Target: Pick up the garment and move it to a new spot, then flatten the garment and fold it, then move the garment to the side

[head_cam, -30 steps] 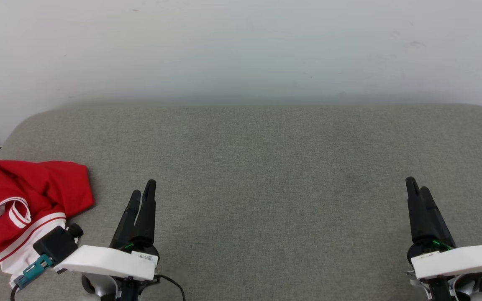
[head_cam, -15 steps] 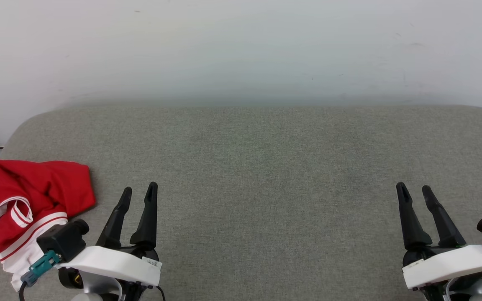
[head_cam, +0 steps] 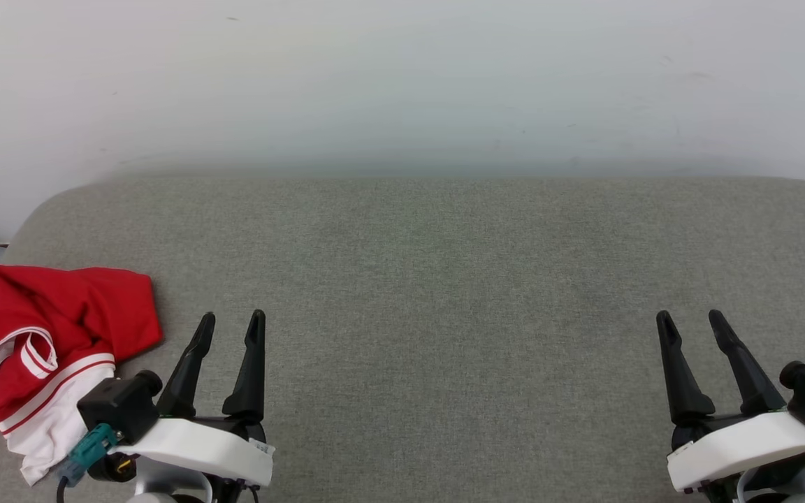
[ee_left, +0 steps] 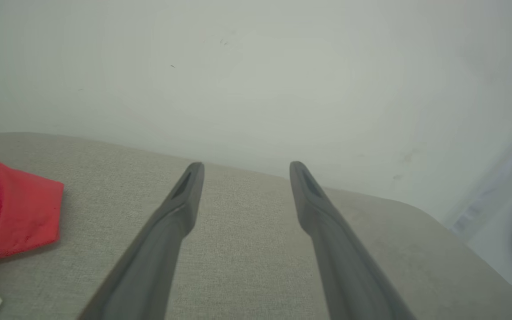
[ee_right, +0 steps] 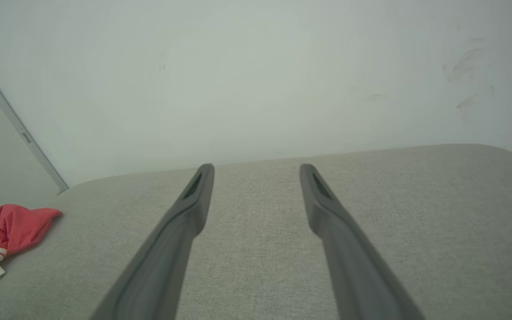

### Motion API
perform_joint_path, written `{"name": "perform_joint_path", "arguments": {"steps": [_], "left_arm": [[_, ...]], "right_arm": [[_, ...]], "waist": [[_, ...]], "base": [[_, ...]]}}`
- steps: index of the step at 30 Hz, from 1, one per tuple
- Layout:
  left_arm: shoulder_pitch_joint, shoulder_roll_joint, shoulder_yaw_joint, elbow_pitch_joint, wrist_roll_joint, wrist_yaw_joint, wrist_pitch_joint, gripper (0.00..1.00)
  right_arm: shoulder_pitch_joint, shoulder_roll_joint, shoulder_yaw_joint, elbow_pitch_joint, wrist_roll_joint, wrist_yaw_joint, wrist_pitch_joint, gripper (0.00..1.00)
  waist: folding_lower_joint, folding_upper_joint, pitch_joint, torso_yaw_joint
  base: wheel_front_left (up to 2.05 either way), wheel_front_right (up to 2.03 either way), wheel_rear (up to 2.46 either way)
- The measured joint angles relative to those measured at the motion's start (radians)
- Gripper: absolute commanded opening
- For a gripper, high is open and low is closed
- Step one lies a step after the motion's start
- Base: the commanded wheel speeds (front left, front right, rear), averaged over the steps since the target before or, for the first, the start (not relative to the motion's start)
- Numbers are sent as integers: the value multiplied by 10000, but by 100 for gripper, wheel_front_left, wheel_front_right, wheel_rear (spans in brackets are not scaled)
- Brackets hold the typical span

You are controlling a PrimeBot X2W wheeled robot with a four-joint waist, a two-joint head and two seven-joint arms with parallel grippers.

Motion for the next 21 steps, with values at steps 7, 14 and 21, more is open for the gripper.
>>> {"name": "perform_joint_path", "arguments": {"steps": [7, 14, 21], "left_arm": [[51, -35, -15, 161, 673, 13, -155, 100], [52, -86, -21, 384, 1266, 12, -349, 100], [53, -119, -100, 562, 1674, -2, -483, 100]], "right_arm": [[56, 58, -104, -144, -794, 0, 130, 100], [216, 123, -345, -247, -1377, 2, 378, 100], [365, 159, -474, -345, -1802, 2, 433, 100]], "waist": [[0, 0, -8, 23], [0, 0, -14, 37], [0, 0, -32, 28]], "base": [[0, 0, 0], [0, 0, 0], [0, 0, 0]]}}
